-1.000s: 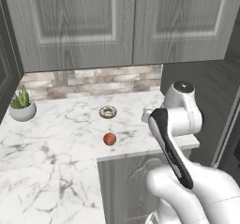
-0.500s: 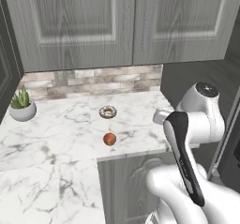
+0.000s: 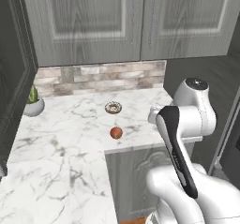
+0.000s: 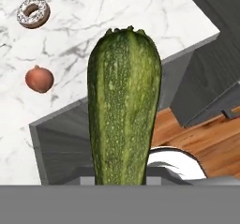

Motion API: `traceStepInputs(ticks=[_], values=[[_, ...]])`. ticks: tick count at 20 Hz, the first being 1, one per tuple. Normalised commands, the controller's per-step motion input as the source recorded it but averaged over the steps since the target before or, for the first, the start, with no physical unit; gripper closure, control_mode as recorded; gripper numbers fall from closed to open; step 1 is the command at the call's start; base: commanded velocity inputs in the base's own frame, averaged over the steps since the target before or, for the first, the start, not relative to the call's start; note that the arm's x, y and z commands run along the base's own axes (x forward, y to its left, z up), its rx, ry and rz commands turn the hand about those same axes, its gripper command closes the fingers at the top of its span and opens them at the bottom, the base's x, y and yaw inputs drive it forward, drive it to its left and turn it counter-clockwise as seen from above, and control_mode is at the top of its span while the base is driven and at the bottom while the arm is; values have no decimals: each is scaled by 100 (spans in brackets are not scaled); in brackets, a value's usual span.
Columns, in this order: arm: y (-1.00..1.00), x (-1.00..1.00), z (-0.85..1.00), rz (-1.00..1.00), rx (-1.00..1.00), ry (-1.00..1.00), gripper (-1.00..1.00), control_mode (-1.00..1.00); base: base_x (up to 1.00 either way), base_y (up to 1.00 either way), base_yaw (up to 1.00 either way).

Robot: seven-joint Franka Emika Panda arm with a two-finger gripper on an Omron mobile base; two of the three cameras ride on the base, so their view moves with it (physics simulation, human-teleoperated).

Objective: Place the onion and squash inside the fridge drawer. Close the drawer after placing the vegetables.

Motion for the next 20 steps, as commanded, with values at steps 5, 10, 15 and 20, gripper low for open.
traceStepInputs(ticks=[5, 10, 15, 20], values=[[0, 0, 0, 0, 0, 0, 100, 100, -100, 15, 0], [0, 0, 0, 0, 0, 0, 100, 100, -100, 11, -1], [0, 0, 0, 0, 0, 0, 100, 100, -100, 3, -5], [0, 0, 0, 0, 0, 0, 100, 100, -81, -81, -10]])
